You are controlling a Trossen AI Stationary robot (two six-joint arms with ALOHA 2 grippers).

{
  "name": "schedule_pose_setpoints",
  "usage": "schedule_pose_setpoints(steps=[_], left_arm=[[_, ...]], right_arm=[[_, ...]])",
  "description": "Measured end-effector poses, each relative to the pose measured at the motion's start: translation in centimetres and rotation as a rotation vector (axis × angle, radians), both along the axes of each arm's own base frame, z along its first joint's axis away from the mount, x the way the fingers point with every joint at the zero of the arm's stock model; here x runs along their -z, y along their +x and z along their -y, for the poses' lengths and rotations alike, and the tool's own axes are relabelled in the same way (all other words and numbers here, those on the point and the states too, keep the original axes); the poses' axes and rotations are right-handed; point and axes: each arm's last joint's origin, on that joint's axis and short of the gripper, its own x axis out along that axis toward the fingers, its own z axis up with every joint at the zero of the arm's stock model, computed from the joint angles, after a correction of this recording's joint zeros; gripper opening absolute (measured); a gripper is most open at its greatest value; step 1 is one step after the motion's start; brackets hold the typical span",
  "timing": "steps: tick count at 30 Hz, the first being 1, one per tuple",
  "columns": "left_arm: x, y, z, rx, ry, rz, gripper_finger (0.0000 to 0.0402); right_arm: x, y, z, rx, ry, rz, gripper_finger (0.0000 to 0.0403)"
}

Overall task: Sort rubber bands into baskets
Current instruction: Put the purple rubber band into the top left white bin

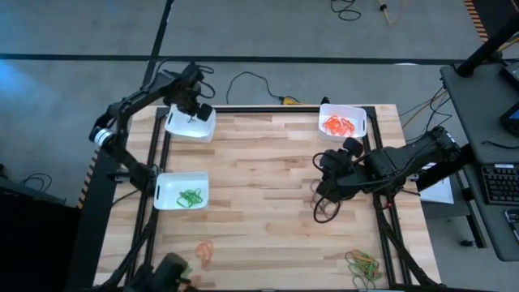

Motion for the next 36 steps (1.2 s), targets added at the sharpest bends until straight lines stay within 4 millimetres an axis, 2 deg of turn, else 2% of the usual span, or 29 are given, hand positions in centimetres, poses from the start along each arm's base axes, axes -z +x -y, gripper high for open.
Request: schedule_pose_setpoints(steps=[4,8,13,18,20,23,27,30,33,36], left_arm=[[2.5,0.3,-1.9,-0.017,-0.036,-0.051,0.0000],[4.5,0.6,-2.9,0.008,-0.062,-0.139,0.0000],[6.2,0.7,-3.0,0.022,-0.149,-0.194,0.0014],[6.5,0.5,-2.5,0.069,-0.218,-0.233,0.0060],[6.1,0.4,-2.3,0.090,-0.223,-0.239,0.0085],[4.4,0.2,-1.4,0.099,-0.204,-0.222,0.0123],[1.3,1.1,0.6,0.158,-0.200,0.015,0.0162],[-1.2,2.9,3.0,0.284,-0.170,0.260,0.0177],[-3.1,5.2,5.8,0.428,-0.048,0.405,0.0180],[-4.3,7.8,8.8,0.589,0.081,0.537,0.0180]], right_arm=[[0.0,0.0,0.1,0.046,-0.011,0.031,0.0178],[-0.1,0.0,0.2,0.090,-0.021,0.067,0.0178],[-0.1,-0.1,0.2,0.091,-0.023,0.069,0.0178],[-0.3,0.0,0.5,0.117,-0.082,0.101,0.0178],[-0.3,0.1,0.8,0.136,-0.106,0.118,0.0178],[-0.3,0.2,1.1,0.145,-0.114,0.115,0.0178],[-0.3,0.5,1.6,0.167,-0.110,0.127,0.0178],[-0.1,1.0,2.0,0.174,-0.113,0.132,0.0178],[0.8,1.3,2.3,0.168,-0.114,0.114,0.0178],[1.9,1.4,2.3,0.182,-0.057,0.085,0.0178]])
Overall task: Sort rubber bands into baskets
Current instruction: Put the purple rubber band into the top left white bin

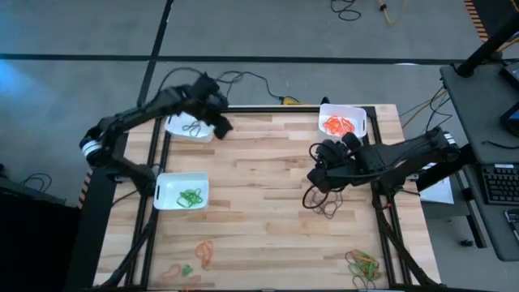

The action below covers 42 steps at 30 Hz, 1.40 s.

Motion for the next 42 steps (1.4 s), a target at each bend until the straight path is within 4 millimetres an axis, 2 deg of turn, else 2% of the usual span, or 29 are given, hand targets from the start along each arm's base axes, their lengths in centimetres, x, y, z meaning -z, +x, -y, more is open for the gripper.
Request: schedule_pose_setpoints(steps=[6,10,13,17,23,29,37,42], left_arm=[[-0.3,5.5,6.0,0.225,0.133,0.314,0.0181],[0.2,7.4,8.5,0.311,0.155,0.385,0.0181],[0.5,7.6,9.5,0.336,0.137,0.362,0.0181],[0.3,6.7,10.1,0.348,0.110,0.310,0.0181],[-0.6,5.3,10.6,0.350,0.108,0.307,0.0181],[-1.0,4.6,10.7,0.334,0.115,0.310,0.0181],[-0.3,5.0,10.6,0.353,0.129,0.288,0.0181],[0.0,5.3,10.5,0.372,0.147,0.280,0.0181]], right_arm=[[3.9,-0.1,-0.3,0.112,0.154,-0.024,0.0178],[7.7,0.2,-0.1,0.214,0.314,-0.052,0.0178],[10.7,0.3,0.6,0.322,0.407,-0.079,0.0178],[14.1,0.5,1.8,0.424,0.521,-0.111,0.0178],[18.1,1.0,3.3,0.503,0.687,-0.142,0.0178],[19.8,1.6,3.7,0.589,0.724,-0.169,0.0166],[19.8,4.4,3.4,0.497,0.794,-0.099,0.0122],[20.3,5.7,3.3,0.483,0.804,-0.130,0.0097]])
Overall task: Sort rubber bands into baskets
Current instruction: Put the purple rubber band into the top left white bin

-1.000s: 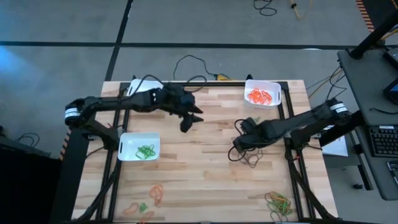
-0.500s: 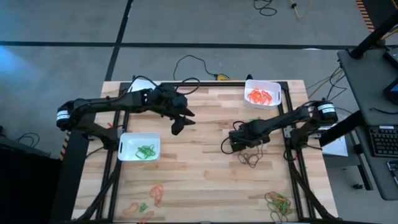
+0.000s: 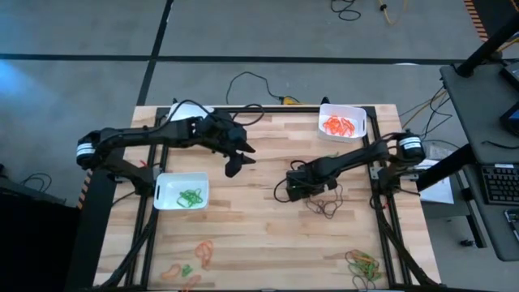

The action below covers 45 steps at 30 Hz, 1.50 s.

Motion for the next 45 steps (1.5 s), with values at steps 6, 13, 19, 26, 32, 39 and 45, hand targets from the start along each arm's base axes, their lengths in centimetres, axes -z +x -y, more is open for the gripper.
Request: schedule_pose_setpoints(steps=[6,13,19,26,32,39,45], left_arm=[[0.1,0.1,-0.2,-0.033,0.056,-0.010,0.0181],[-0.3,0.1,-0.3,-0.002,0.122,0.009,0.0181],[-1.0,0.1,-0.6,0.022,0.189,0.030,0.0181],[-2.9,-1.6,-0.7,0.036,0.254,0.068,0.0181],[-5.8,-4.6,-0.4,0.025,0.314,0.158,0.0181],[-7.5,-8.1,0.1,-0.021,0.304,0.190,0.0181],[-5.9,-8.9,0.3,-0.093,0.223,0.108,0.0181]], right_arm=[[0.5,1.1,-0.1,-0.007,0.018,-0.025,0.0064],[-0.1,1.6,-0.1,-0.024,0.000,-0.031,0.0013],[-1.6,3.0,0.0,-0.027,-0.052,0.042,0.0009],[-4.1,5.7,1.2,-0.114,-0.219,0.227,0.0009],[-5.2,8.0,4.0,-0.154,-0.341,0.461,0.0009],[-6.6,10.2,7.5,-0.180,-0.489,0.734,0.0009],[-6.2,9.4,9.9,-0.227,-0.572,0.632,0.0009]])
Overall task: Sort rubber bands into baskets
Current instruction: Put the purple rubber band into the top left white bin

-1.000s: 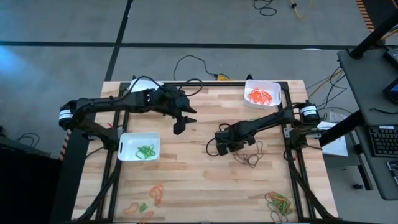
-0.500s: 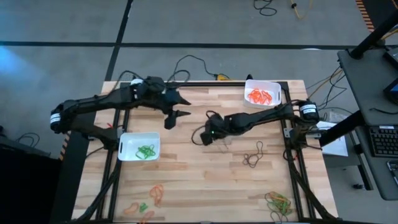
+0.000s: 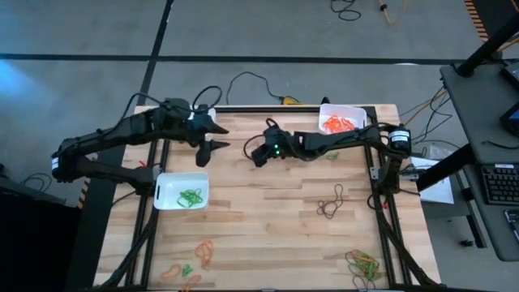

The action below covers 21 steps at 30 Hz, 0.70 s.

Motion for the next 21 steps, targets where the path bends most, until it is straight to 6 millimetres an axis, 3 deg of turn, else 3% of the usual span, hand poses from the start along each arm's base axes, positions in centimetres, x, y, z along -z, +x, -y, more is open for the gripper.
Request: schedule_pose_setpoints(steps=[3,7,13,21], left_arm=[[1.5,0.4,-0.1,-0.018,-0.039,-0.020,0.0181],[3.7,1.9,-0.6,-0.058,-0.098,0.000,0.0181],[6.6,4.7,-1.5,-0.067,-0.122,-0.051,0.0181],[11.1,7.8,-2.7,-0.046,-0.114,-0.217,0.0181]], right_arm=[[0.9,-1.0,1.0,0.049,0.025,-0.094,0.0009],[1.3,-1.4,0.9,-0.002,0.077,-0.143,0.0024],[1.1,-1.5,0.2,-0.112,0.180,-0.148,0.0098],[-3.9,-3.9,-0.5,-0.119,0.159,-0.252,0.0187]])
